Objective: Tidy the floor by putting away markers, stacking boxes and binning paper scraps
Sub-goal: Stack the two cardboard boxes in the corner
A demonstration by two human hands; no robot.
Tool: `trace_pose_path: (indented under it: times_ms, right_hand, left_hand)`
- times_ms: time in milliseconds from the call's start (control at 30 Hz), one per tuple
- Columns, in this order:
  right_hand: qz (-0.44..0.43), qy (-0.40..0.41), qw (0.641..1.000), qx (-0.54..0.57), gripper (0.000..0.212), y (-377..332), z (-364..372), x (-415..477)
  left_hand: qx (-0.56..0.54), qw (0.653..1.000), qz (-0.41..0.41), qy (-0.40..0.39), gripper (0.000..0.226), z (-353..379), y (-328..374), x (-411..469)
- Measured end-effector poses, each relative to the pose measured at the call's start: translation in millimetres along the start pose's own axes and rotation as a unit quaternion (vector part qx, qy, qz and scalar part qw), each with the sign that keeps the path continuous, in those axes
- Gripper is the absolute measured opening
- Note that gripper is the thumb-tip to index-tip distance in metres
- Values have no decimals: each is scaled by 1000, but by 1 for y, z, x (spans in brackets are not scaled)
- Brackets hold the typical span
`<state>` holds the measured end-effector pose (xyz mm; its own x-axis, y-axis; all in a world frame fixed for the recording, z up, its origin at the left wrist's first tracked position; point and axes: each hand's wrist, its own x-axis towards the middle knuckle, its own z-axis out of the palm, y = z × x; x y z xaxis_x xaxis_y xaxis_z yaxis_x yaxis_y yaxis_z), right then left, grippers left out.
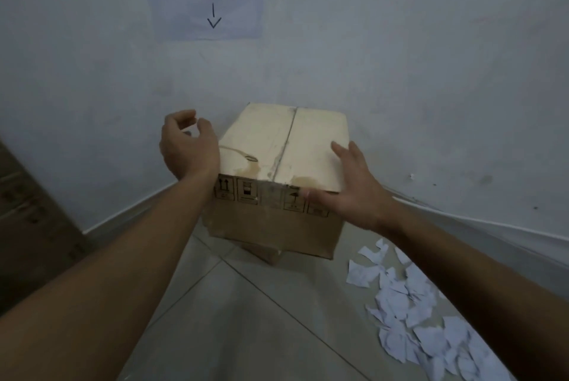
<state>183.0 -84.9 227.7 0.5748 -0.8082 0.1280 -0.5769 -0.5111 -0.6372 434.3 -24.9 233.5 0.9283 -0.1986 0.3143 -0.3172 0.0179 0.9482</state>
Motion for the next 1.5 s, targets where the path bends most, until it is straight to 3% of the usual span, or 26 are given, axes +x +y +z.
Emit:
trace_pose_path:
  times_ms: [67,167,333,467,567,733,1067,1500]
  right_hand:
    - [-15,-28,997,-74,113,3,-2,1]
    - [-24,-12,986,-165,105,-3,-1,7]
    - [-6,31,974,-225,98,-37,20,30]
    - [31,67,992,-103,103,-63,43,51]
    - [-28,80,996,31,86,-53,62,37]
    - [-136,41,990,10,72,-18,62,32]
    - [-138,28,990,16,69,-13,59,60]
    - [-127,44,990,28,71,-10,63,64]
  left_hand:
    - [26,1000,5,4,28,1,-4,-4]
    - [57,995,-86,-12,47,2,-9,-13]
    - [47,983,-162,-71,75,-1,1,-42]
    - [19,964,-203,-170,72,2,3,-52]
    - [-20,933,-265,-243,75,2,5,-54]
    - [-5,921,-276,-277,85,9,5,-55]
    - [-45,914,-285,-286,69,28,2,-38]
    - [-71,910,-284,-293,71,31,2,-37]
